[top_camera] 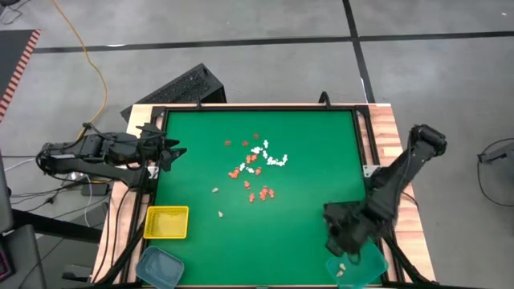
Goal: Sort Halloween decoration
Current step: Put the top right skull model into the green bin
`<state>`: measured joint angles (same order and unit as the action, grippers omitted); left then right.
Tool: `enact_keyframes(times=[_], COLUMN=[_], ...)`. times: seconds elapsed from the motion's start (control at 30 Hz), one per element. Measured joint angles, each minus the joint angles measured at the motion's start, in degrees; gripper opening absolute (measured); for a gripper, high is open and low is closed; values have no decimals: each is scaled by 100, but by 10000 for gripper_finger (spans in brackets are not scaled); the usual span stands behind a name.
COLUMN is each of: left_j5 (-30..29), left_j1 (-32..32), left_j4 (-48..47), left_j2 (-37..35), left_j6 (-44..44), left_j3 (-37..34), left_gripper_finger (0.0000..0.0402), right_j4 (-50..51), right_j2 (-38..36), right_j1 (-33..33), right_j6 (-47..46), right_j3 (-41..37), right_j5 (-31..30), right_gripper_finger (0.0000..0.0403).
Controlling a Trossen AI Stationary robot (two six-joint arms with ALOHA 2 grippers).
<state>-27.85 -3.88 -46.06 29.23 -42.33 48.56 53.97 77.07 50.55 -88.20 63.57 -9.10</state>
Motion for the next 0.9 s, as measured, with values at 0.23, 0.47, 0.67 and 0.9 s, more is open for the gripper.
enact_keyframes(times=[0.23, 0.47, 0.67, 0.9], left_j5=[-19, -104, -208, -202], left_j1=[0, 0, 0, 0], left_j4=[0, 0, 0, 0], left_j2=[0, 1, 2, 0], left_j6=[-139, -190, -190, -190], left_j3=[0, 1, 0, -1], left_gripper_finger=[261, 261, 261, 261], right_j4=[-140, -596, -626, -602], right_j2=[449, 1099, 1408, 1407], right_j1=[993, 1314, 1277, 1225], right_j6=[-1724, -2111, -2151, -2146], right_j3=[2, 4, 4, -7], right_j5=[24, 816, 1139, 1166], right_gripper_finger=[42, 42, 51, 95])
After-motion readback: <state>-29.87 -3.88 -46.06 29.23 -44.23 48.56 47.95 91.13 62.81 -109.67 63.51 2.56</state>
